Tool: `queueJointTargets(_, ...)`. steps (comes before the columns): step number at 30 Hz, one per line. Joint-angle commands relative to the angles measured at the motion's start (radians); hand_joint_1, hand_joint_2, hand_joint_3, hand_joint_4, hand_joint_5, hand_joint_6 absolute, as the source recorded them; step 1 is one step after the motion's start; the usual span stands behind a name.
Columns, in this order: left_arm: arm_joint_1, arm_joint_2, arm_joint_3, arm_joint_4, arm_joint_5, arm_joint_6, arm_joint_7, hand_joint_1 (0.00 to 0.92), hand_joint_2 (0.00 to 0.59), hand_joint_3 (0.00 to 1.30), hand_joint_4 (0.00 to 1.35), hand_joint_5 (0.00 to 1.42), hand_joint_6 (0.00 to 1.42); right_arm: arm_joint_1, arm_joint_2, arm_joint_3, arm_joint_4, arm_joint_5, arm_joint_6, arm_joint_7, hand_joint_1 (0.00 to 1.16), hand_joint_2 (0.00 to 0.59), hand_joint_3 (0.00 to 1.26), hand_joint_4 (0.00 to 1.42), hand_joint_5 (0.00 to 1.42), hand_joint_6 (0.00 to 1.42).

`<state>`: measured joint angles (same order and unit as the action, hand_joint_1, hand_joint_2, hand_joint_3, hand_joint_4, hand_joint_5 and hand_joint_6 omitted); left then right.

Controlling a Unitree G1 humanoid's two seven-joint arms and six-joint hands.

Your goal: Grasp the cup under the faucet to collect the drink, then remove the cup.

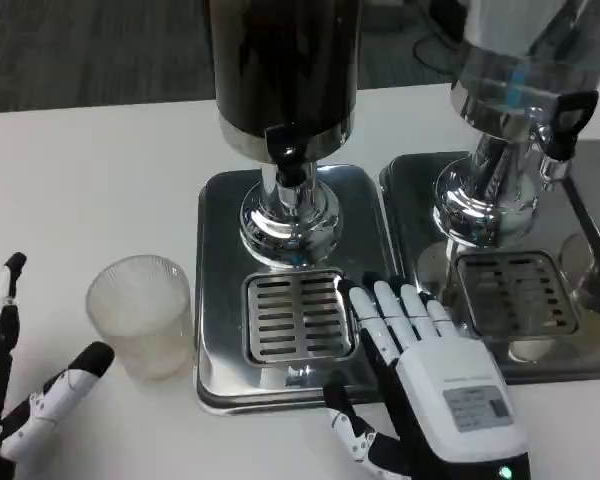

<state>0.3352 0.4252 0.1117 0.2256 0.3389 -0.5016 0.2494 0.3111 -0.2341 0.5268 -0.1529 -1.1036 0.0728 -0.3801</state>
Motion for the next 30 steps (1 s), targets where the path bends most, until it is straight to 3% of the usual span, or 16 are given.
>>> queueJointTargets(1, -0.047, 0.002, -0.035, 0.078, 0.061, -0.023, 0.011, 0.036, 0.0, 0.0, 0.0, 0.0, 0.0, -0.008, 0.002, 0.001, 0.026, 0.026, -0.008, -0.004, 0.45, 0.433, 0.05, 0.0, 0.0, 0.05)
queueJointTargets(3, -0.071, 0.003, -0.039, 0.114, 0.066, -0.031, 0.014, 0.079, 0.0, 0.0, 0.0, 0.0, 0.0, -0.011, 0.01, 0.009, 0.029, 0.017, 0.0, -0.015, 0.45, 0.433, 0.05, 0.0, 0.0, 0.05)
queueJointTargets(7, -0.126, 0.02, -0.07, 0.206, 0.106, -0.074, 0.037, 0.101, 0.0, 0.0, 0.0, 0.0, 0.0, -0.008, 0.014, 0.003, 0.03, 0.029, 0.005, -0.011, 0.45, 0.433, 0.06, 0.0, 0.0, 0.07)
queueJointTargets(14, -0.223, 0.012, -0.1, 0.366, 0.124, -0.146, 0.093, 0.127, 0.0, 0.0, 0.0, 0.0, 0.0, -0.007, 0.015, 0.003, 0.03, 0.031, 0.0, -0.017, 0.45, 0.433, 0.06, 0.0, 0.0, 0.1)
queueJointTargets(23, -0.318, 0.02, -0.165, 0.496, 0.185, -0.181, 0.176, 0.172, 0.009, 0.0, 0.0, 0.01, 0.0, 0.006, 0.024, 0.015, 0.029, 0.027, 0.007, -0.012, 0.45, 0.442, 0.09, 0.01, 0.0, 0.13)
queueJointTargets(30, -0.357, 0.012, -0.201, 0.538, 0.215, -0.179, 0.258, 0.245, 0.028, 0.0, 0.0, 0.11, 0.04, 0.017, 0.024, 0.015, 0.02, 0.029, 0.01, -0.004, 0.46, 0.447, 0.1, 0.03, 0.03, 0.15)
